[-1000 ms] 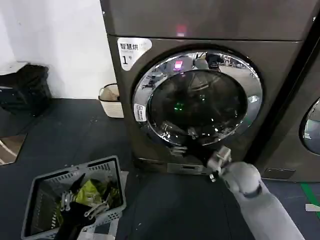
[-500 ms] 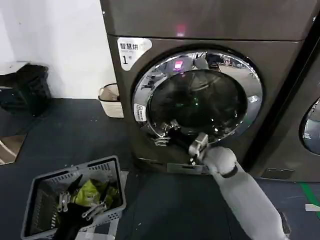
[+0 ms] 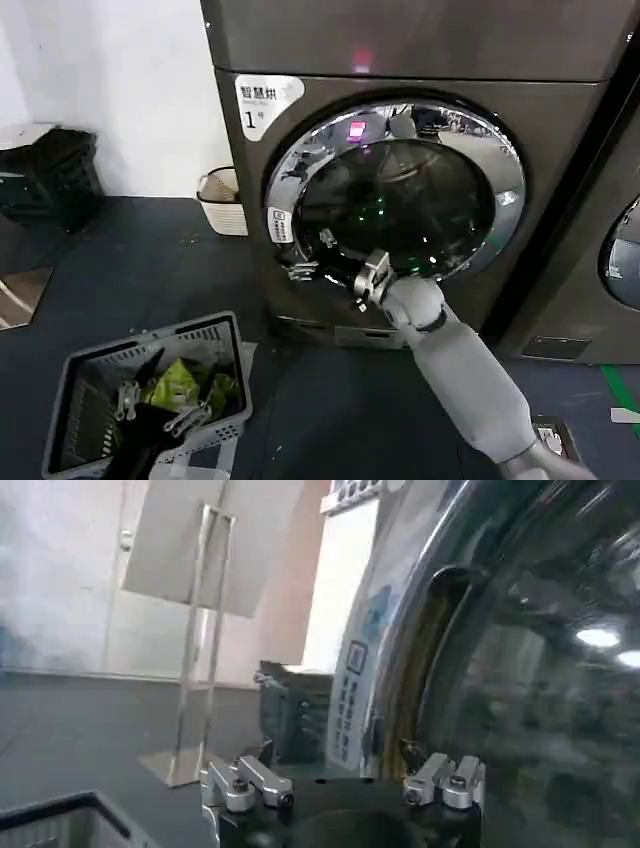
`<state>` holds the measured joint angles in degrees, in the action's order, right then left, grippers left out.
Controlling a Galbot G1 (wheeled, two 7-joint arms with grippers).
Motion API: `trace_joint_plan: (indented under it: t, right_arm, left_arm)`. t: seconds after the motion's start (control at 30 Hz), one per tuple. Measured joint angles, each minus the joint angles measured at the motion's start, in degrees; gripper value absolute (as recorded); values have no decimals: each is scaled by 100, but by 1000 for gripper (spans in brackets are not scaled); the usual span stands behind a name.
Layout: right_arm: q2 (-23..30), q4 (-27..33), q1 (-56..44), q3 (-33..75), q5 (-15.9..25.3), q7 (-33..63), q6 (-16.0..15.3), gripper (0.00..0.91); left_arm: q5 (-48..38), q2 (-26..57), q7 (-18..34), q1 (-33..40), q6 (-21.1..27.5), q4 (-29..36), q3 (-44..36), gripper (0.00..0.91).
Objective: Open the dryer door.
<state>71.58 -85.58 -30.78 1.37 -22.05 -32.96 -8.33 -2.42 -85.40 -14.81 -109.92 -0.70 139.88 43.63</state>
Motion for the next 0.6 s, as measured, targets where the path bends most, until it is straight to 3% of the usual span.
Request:
trace_joint_plan:
  t: [0.23, 0.6]
  right_arm:
    - [-191, -48, -85, 6, -214, -612, -94, 907]
    - [-581, -389, -496, 176, -206, -1959, 252, 907]
  left_arm:
    - [-257, 137, 219, 282, -13, -237, 213, 907]
    - [-1363, 734, 194, 830, -328, -887, 942, 907]
